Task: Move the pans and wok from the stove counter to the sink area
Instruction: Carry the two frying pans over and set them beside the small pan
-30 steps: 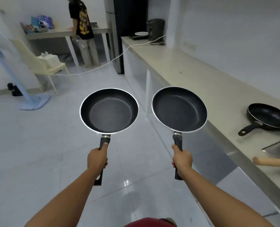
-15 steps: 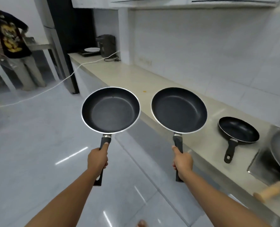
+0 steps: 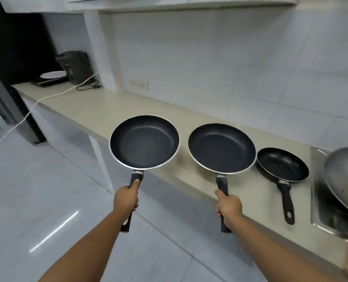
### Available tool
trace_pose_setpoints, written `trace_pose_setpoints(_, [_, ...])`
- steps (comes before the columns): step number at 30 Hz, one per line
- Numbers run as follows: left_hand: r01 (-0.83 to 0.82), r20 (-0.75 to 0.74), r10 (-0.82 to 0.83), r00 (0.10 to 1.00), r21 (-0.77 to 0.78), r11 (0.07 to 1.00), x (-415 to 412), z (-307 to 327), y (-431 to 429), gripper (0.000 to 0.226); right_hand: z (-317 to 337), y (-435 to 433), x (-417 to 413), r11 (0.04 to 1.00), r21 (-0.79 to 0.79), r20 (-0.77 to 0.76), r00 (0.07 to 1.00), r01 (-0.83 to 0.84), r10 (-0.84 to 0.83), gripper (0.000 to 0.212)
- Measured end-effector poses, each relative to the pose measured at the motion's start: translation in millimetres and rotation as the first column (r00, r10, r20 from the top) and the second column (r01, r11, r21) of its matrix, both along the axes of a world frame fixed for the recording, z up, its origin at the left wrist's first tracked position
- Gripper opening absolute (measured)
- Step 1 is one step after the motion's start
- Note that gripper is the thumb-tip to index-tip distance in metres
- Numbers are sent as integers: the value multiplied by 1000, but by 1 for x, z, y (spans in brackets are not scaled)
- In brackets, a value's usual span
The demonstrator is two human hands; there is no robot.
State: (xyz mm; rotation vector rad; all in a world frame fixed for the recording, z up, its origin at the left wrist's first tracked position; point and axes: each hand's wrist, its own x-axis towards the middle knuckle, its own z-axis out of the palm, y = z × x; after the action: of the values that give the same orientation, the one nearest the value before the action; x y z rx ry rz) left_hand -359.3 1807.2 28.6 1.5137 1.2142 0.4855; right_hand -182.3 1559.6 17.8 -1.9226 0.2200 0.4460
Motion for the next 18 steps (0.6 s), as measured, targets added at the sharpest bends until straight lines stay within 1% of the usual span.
trace_pose_setpoints(5, [143,-61,-144,988,-11,990,48,-12,53,44,-13,28,17,995,-23,-26,995,93,-94,39])
trace_pose_setpoints(10, [293,-111,-291,950,-5,956,95,-19,110,47,-18,67,30,978,-70,-33,979,197,-200,45])
trace_pose_setpoints(18, [432,-144,-434,889,-49,901,158,-26,178,51,-24,120,41,941,-109,-60,943,321,-329,47])
